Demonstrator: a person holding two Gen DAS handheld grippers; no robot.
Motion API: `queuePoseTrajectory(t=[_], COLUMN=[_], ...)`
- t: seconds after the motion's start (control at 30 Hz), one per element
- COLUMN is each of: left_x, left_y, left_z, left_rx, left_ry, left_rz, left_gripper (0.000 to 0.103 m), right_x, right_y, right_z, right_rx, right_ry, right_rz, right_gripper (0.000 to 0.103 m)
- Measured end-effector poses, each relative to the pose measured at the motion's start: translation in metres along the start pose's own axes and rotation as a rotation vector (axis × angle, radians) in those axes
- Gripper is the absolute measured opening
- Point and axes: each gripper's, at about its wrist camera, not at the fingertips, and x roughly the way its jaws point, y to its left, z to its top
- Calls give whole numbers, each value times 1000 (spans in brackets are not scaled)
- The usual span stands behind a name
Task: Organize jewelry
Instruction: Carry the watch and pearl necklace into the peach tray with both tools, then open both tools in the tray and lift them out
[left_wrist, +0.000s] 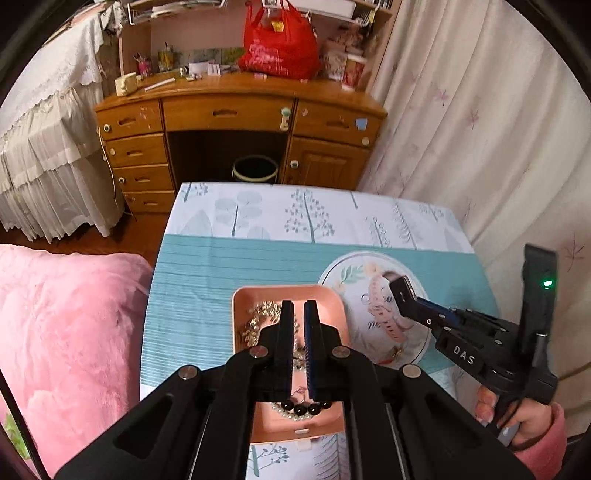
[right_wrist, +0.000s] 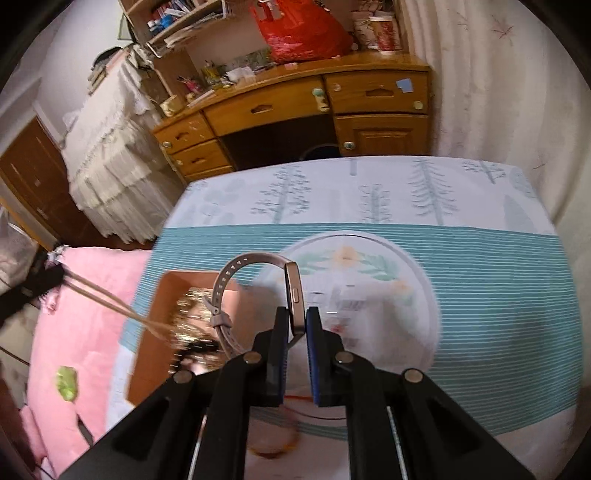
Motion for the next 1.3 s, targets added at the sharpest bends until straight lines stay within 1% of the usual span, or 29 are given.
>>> queuePoseTrajectory(t=[0.17,0.3,0.37,0.4,0.43,0.47,0.5,0.53,0.57,0.6,0.63,0.67,0.7,0.73,0.77,0.8,0.9,0.93,0.97,1.03,1.1,1.23,1.3], left_x=[19,31,37,40,42,43,44,43,43,42,41,40,39,39,40,40,36,34,32,28,23,16,14], left_y=[6,14,20,24,27,30,31,33,33,32,31,30,29,28,26,25,19,16,13,8,3,-7,-13], left_z=[-8,-15,-20,-23,-24,-26,-26,-25,-24,-24,-23,-23,-23,-24,-25,-25,-32,-35,-39,-46,-56,-78,-91], left_rx=[14,7,-13,-24,-33,-51,-60,-67,-65,-61,-59,-56,-56,-60,-68,-74,-77,-77,-77,-82,-95,-146,-191], left_ry=[67,122,157,182,198,216,220,221,218,210,202,193,190,192,197,199,181,181,178,168,166,164,177], left_rz=[16,44,70,75,71,61,55,55,68,87,101,111,111,113,124,138,184,200,212,217,210,191,168], left_gripper=[3,5,15,21,22,24,27,37,52,59,65,65,65,70,81,85,90,96,99,99,99,99,99], right_x=[6,12,15,18,20,20,18,14,10,6,2,-1,-4,-6,-7,-9,-11,-12,-13,-15,-17,-19,-20], right_y=[30,46,54,58,59,60,59,57,55,52,50,48,46,44,42,40,34,33,33,32,29,21,16], right_z=[-10,-23,-30,-34,-37,-40,-42,-44,-46,-48,-49,-50,-53,-55,-57,-59,-68,-71,-74,-83,-90,-103,-110], right_rx=[-6,-15,-36,-56,-62,-58,-49,-35,-24,-18,-18,-23,-33,-40,-49,-61,-106,-131,-163,-252,-319,-414,-464], right_ry=[-3,9,19,32,41,43,35,18,2,-13,-28,-36,-46,-49,-48,-43,-19,-12,-6,3,18,56,71], right_rz=[85,127,143,130,113,99,103,123,140,151,157,156,152,148,145,140,103,85,63,14,-12,-28,-32], right_gripper=[9,9,11,12,18,27,31,38,43,46,51,55,56,57,58,58,63,66,69,69,69,69,69])
